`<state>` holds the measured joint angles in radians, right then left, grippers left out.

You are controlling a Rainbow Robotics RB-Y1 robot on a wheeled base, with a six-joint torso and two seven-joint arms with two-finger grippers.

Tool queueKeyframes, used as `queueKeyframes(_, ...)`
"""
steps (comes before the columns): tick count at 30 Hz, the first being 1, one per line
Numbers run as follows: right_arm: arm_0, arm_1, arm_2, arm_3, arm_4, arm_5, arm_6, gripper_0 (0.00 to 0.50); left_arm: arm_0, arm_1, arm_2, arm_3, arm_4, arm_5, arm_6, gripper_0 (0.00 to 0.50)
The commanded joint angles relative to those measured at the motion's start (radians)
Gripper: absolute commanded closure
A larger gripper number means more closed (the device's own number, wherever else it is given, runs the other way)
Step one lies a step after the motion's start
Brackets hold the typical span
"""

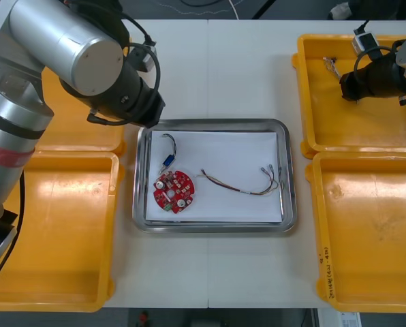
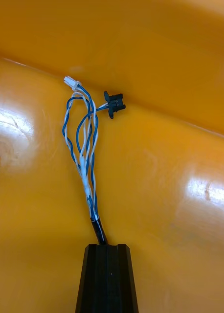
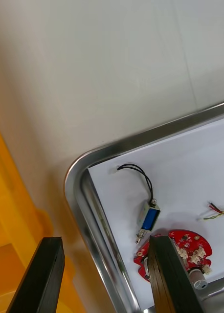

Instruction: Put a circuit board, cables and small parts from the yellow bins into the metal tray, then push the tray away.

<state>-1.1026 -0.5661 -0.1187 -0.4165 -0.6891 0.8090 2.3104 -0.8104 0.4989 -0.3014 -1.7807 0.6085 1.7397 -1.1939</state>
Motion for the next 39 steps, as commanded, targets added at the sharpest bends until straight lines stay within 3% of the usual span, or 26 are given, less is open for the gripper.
queueKeyframes(1, 0.029, -0.009, 0.004, -0.136, 0.097, 0.105, 0.023, 0.5, -0.052, 0.038, 0.07, -0.028, -0.032, 0.049, 0.013, 0.0)
queueKeyframes(5, 0.029, -0.026, -0.007, -0.246, 0.148, 0.253, 0.006, 0.5, -0.05, 0.055, 0.125, -0.019, -0.029, 0.067, 0.01, 0.0)
queueKeyframes(14, 0.03, -0.046, -0.073, -0.436, 0.168, 0.575, -0.026, 0.5, -0.052, 0.076, 0.215, 0.05, -0.024, 0.052, -0.013, 0.0)
queueKeyframes(20, 0.049, -0.047, -0.136, -0.578, 0.171, 0.803, -0.037, 0.5, -0.052, 0.078, 0.249, 0.122, -0.029, 0.0, -0.064, 0.0)
queueKeyframes(26, 0.118, -0.049, -0.164, -0.809, 0.194, 1.01, -0.062, 0.5, -0.05, 0.078, 0.251, 0.221, -0.029, -0.115, -0.079, 0.0)
queueKeyframes(30, 0.147, -0.047, -0.165, -0.92, 0.203, 1.105, -0.074, 0.5, -0.052, 0.078, 0.251, 0.271, -0.032, -0.178, -0.095, 0.0)
queueKeyframes(39, 0.176, -0.044, -0.164, -1.153, 0.183, 1.111, -0.088, 0.5, -0.05, 0.078, 0.254, 0.333, -0.072, -0.266, -0.104, 0.0)
